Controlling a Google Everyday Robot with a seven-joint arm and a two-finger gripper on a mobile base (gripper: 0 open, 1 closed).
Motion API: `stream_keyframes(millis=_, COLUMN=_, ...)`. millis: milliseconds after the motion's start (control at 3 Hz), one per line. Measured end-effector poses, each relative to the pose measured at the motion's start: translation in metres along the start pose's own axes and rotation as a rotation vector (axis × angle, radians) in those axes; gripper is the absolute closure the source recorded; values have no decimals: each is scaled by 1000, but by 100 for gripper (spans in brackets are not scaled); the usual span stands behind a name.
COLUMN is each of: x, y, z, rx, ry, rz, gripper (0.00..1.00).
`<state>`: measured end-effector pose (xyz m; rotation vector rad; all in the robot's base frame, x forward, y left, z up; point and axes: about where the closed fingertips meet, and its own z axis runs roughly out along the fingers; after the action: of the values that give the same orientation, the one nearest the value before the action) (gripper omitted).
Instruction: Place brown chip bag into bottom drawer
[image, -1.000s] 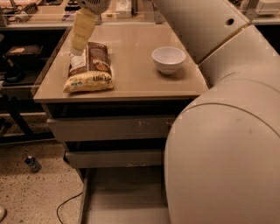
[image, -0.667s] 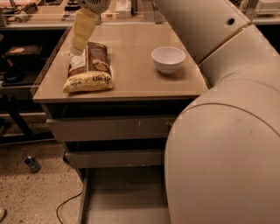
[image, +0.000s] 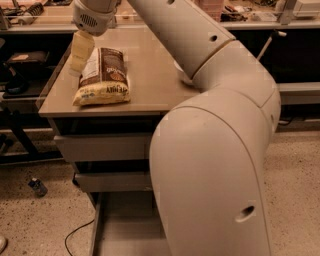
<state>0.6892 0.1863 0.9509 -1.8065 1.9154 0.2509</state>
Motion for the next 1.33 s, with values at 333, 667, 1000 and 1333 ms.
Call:
stream_keyframes(millis=333, x=7, y=-8, z=33, rx=-4, ry=13, rz=24, gripper=0)
stream_keyframes(millis=667, x=27, y=-12, z=55, rx=8, ry=26, rz=46, gripper=0)
stream_keyframes(millis=1000, x=52, y=-10, z=77, rx=4, ry=43, rz=78, gripper=0)
stream_keyframes(millis=1333, x=62, y=-10, z=95, rx=1, ry=54, rz=76, gripper=0)
